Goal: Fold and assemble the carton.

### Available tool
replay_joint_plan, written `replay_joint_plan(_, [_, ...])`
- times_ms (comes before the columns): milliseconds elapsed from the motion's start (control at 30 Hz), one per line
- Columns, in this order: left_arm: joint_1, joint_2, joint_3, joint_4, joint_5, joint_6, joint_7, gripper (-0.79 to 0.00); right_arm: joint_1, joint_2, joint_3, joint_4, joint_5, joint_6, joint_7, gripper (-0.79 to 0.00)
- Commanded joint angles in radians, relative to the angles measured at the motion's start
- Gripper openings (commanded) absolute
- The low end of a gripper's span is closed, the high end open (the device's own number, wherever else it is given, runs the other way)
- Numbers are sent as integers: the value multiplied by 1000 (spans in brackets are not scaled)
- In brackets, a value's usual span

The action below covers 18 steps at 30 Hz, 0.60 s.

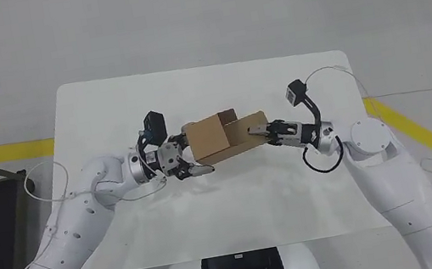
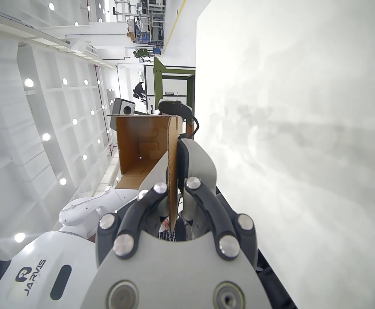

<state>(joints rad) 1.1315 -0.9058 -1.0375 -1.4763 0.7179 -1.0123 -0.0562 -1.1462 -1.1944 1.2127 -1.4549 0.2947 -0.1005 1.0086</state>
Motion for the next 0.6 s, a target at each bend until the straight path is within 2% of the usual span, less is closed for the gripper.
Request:
replay_joint_plan(0, [-5, 2, 4, -2, -37, 0, -23, 0, -1, 0, -4, 4, 2, -4, -2, -785])
replay_joint_plan(300, [-15, 9, 1, -10, -71, 0, -76, 0, 5, 1, -19, 13, 24, -27, 11, -785])
replay_joint_plan(367, [-12, 9, -1, -15, -66, 0, -67, -89, 6, 1, -21, 14, 23, -30, 7, -785])
replay_joint_plan(467, [-7, 11, -8, -23, -51, 0, -49, -62, 9, 2, -24, 18, 24, -24, 4, -785])
replay_joint_plan(567, [0, 13, -15, -28, -33, 0, -32, -71, 13, 3, -26, 20, 27, -17, 4, -785])
